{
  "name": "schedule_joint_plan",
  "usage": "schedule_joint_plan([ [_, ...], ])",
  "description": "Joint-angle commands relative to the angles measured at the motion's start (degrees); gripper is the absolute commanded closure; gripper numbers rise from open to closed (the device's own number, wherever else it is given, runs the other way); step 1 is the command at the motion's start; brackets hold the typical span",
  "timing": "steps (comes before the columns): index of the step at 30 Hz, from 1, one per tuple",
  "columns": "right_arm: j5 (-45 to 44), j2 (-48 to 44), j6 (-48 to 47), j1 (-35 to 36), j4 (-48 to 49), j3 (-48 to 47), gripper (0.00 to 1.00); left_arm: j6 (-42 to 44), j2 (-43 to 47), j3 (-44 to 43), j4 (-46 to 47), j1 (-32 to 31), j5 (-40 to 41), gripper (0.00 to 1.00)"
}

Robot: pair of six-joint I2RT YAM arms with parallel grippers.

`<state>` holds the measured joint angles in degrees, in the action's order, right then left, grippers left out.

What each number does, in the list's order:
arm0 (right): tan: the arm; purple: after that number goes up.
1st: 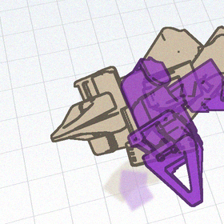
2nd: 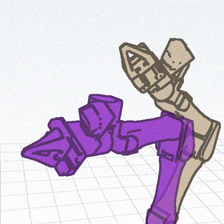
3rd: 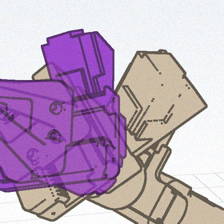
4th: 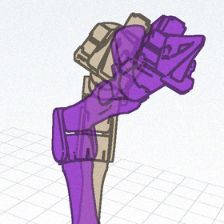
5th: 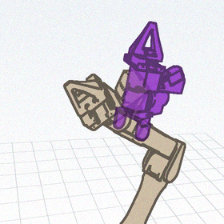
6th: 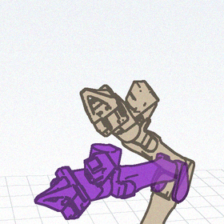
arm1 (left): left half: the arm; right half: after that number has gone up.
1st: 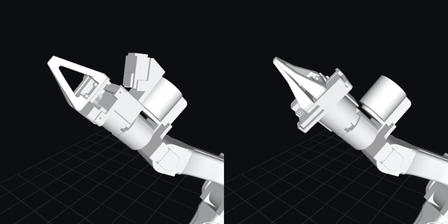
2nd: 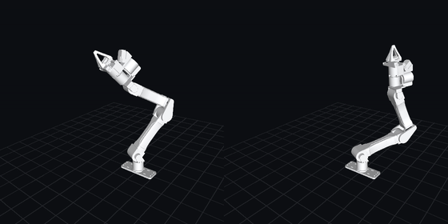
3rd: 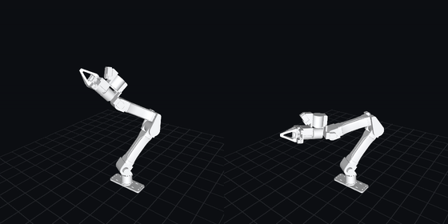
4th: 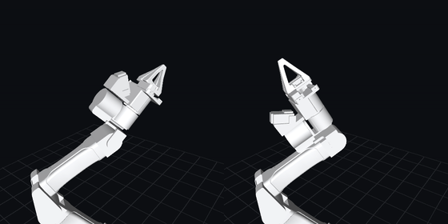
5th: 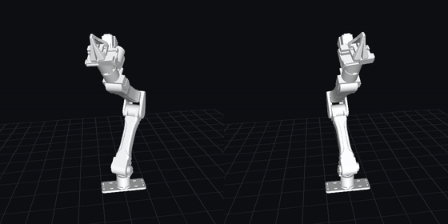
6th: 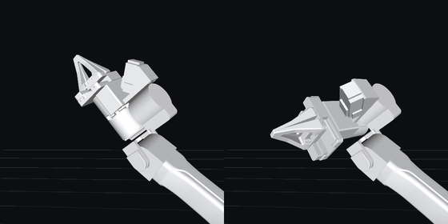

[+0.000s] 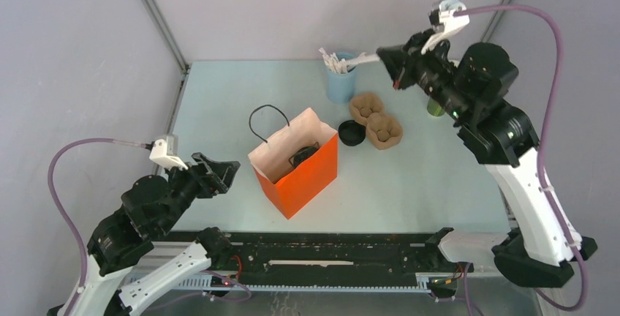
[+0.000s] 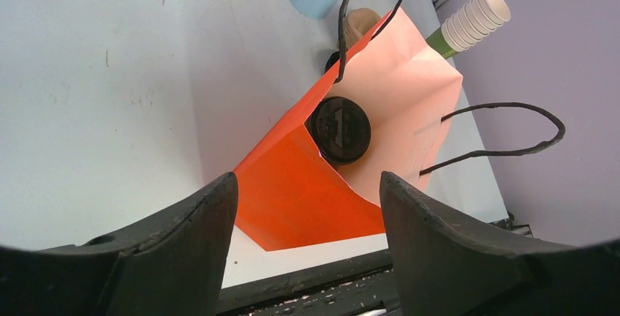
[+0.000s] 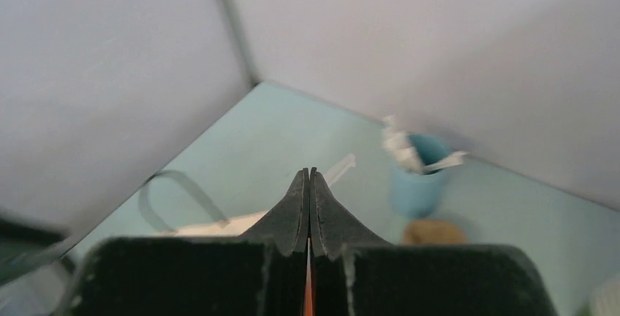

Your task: Pack the takeout coffee

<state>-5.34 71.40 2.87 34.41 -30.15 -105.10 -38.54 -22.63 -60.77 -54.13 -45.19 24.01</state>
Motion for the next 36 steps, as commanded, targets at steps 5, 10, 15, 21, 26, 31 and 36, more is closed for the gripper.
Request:
schedule_joint_plan([
  [5,17.28,-0.68,7.04,9.65,-8.92,4.43,1.00,-0.28,0.29,-1.63,-0.43,0.23,0.38,0.24],
  [10,17.05,3.53,6.87,15.11,-14.15,2.71,1.00,-0.65,0.28,-1.75,-0.77,0.21,0.48,0.23],
  [15,18.27,8.81,6.86,17.20,-15.89,1.11,1.00,-0.27,-0.41,-2.24,-0.81,0.19,0.90,0.21],
  [21,19.80,18.90,8.26,22.80,-15.50,-7.03,0.91,0.22,-1.47,-2.68,-0.54,0.21,0.96,0.20],
  [26,17.80,27.98,8.47,23.89,-24.21,-20.59,0.57,0.46,-1.33,-2.69,-0.55,0.22,1.15,0.18],
  [31,10.91,25.79,7.00,23.75,-29.41,-26.67,0.33,0.84,-1.48,-2.98,-0.54,0.24,1.48,0.15],
  [36,3.43,14.74,6.39,23.51,-29.42,-19.32,0.21,2.86,-2.47,-4.81,-0.51,0.26,2.20,0.12],
])
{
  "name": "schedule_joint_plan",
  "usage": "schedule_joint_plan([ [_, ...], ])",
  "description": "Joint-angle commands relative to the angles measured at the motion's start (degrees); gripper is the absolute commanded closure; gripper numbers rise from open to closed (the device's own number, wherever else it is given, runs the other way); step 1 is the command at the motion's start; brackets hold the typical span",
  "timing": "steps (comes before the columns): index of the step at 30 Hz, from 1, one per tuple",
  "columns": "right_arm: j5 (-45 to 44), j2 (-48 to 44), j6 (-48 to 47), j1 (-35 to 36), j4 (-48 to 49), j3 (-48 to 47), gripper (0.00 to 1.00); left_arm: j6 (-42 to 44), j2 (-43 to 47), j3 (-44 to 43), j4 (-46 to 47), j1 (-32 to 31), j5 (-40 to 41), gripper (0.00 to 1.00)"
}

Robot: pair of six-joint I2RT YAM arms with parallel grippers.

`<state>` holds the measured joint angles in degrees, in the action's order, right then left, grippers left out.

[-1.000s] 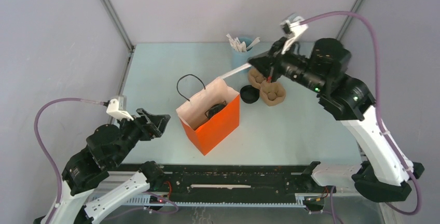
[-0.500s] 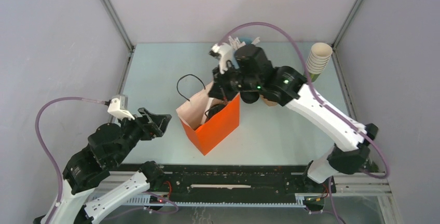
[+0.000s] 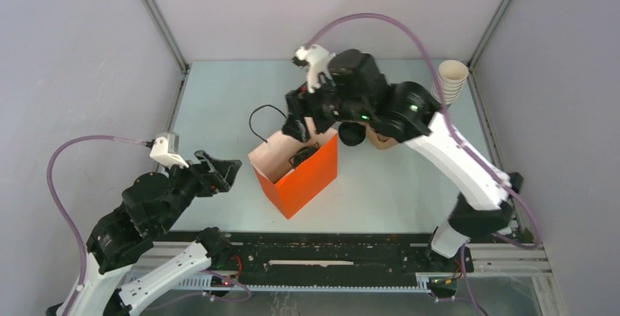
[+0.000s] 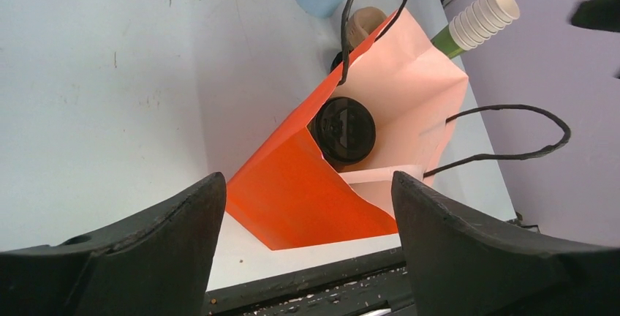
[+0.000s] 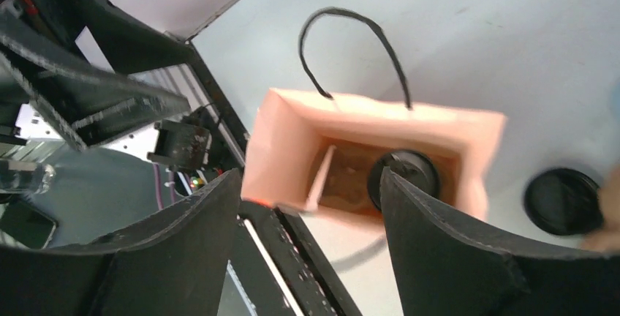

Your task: Pack the takeout coffee

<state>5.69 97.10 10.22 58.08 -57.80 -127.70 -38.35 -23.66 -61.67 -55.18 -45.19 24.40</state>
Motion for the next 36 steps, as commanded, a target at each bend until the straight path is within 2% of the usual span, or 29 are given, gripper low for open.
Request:
schedule_joint_plan([
  [1,-9.69,-13.80,-0.73,-0.16,-1.44,5.51,0.19,3.24,-1.67,-4.54,0.58,0.22,2.12,0.11],
  [3,-13.40,-19.84,-0.08,-0.18,-0.69,11.19,0.14,4.39,-2.01,-5.79,0.60,0.21,2.79,0.08],
  [5,-16.56,-26.44,1.14,-0.20,-0.03,15.30,0.02,5.78,-2.47,-7.40,0.73,0.19,3.66,0.05],
  [6,-17.72,-29.57,1.76,-0.12,0.19,16.81,0.01,6.60,-2.77,-8.38,0.78,0.23,4.05,0.03],
  [10,-20.95,-42.26,3.33,-0.16,0.20,20.07,0.00,11.65,-4.75,-13.00,1.63,0.19,5.50,0.00],
  [15,-23.79,-51.61,4.35,-0.16,0.41,20.04,0.00,16.04,-6.68,-18.77,1.52,0.21,8.92,0.00],
  [26,-31.14,-55.02,1.30,-0.42,-0.21,17.50,0.00,20.76,-8.24,-25.77,0.25,0.22,15.40,0.00],
  [31,-31.14,-54.87,-0.21,-0.52,1.27,18.30,0.00,20.77,-8.16,-25.92,0.18,0.20,16.16,0.00],
  [36,-27.41,-55.60,-2.13,-0.66,2.27,20.06,0.00,21.24,-8.69,-26.17,0.11,0.26,16.37,0.00],
])
